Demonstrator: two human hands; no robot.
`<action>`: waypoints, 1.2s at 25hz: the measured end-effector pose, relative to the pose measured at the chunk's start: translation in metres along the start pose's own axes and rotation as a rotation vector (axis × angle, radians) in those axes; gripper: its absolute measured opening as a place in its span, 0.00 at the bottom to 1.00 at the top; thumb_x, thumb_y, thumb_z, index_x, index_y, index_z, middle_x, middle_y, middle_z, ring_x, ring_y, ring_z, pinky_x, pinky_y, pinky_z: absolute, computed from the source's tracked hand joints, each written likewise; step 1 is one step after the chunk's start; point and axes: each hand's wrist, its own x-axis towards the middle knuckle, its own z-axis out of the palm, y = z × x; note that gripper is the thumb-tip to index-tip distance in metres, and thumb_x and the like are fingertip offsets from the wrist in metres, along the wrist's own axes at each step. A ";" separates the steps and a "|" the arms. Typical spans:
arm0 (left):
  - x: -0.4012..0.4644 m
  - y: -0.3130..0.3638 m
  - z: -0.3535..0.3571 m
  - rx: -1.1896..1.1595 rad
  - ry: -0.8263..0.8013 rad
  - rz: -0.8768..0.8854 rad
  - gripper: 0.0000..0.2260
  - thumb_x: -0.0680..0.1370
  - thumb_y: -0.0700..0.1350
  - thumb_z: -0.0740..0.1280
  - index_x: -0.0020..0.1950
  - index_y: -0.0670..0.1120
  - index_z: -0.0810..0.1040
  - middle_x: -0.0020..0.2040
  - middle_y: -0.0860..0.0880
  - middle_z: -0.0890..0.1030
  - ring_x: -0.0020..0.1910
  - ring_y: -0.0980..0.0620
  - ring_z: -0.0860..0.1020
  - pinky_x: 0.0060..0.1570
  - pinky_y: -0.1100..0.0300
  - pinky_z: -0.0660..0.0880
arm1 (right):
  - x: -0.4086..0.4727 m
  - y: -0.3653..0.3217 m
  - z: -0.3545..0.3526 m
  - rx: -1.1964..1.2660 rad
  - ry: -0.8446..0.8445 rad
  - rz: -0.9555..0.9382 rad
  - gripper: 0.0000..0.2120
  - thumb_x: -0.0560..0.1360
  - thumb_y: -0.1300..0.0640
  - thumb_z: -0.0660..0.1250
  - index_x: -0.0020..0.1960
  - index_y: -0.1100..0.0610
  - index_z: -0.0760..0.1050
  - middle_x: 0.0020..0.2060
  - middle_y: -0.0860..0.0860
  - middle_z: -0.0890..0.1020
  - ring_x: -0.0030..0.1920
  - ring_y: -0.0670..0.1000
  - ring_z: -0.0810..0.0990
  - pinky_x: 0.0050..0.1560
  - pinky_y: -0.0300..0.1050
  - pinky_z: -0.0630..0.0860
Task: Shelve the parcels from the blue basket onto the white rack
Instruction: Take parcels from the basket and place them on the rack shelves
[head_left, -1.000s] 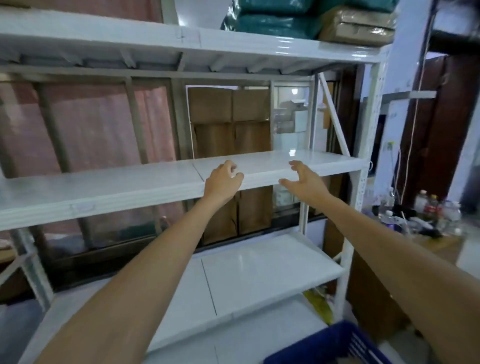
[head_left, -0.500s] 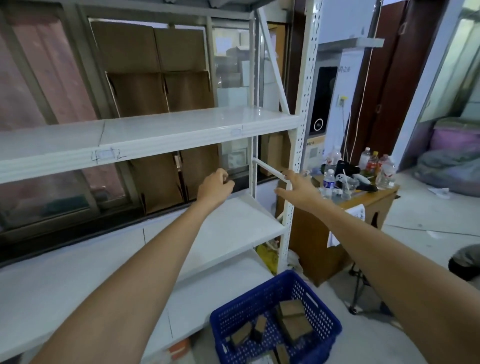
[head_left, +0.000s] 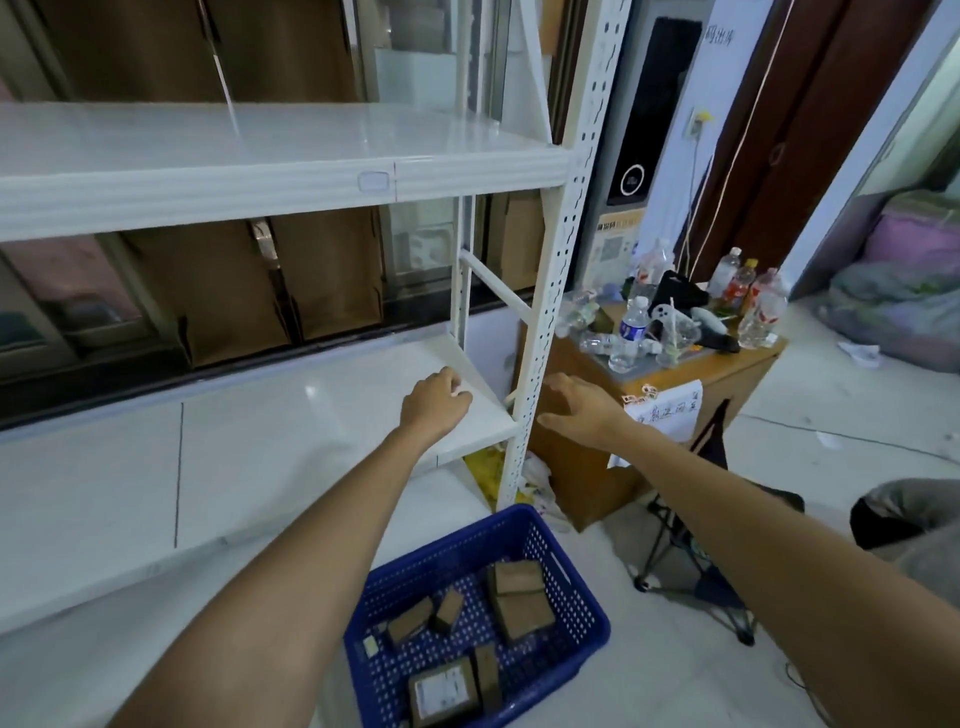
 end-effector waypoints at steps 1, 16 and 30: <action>0.001 -0.005 0.011 -0.003 -0.013 -0.025 0.14 0.77 0.48 0.61 0.61 0.45 0.73 0.61 0.46 0.78 0.58 0.44 0.75 0.57 0.52 0.73 | 0.007 0.008 0.007 0.000 -0.034 -0.011 0.30 0.75 0.47 0.67 0.73 0.55 0.64 0.66 0.58 0.75 0.58 0.57 0.79 0.59 0.52 0.75; -0.062 -0.189 0.234 -0.077 -0.168 -0.543 0.11 0.79 0.47 0.60 0.57 0.44 0.72 0.55 0.45 0.78 0.53 0.46 0.76 0.53 0.53 0.72 | 0.058 0.173 0.270 0.062 -0.491 -0.072 0.29 0.77 0.48 0.67 0.74 0.57 0.64 0.70 0.56 0.72 0.68 0.55 0.71 0.66 0.47 0.70; -0.067 -0.551 0.599 -0.073 -0.273 -0.799 0.19 0.81 0.50 0.58 0.67 0.41 0.69 0.63 0.38 0.75 0.52 0.44 0.76 0.54 0.50 0.73 | 0.126 0.297 0.757 0.079 -0.692 -0.027 0.12 0.79 0.54 0.64 0.58 0.61 0.76 0.51 0.63 0.80 0.42 0.53 0.73 0.48 0.58 0.77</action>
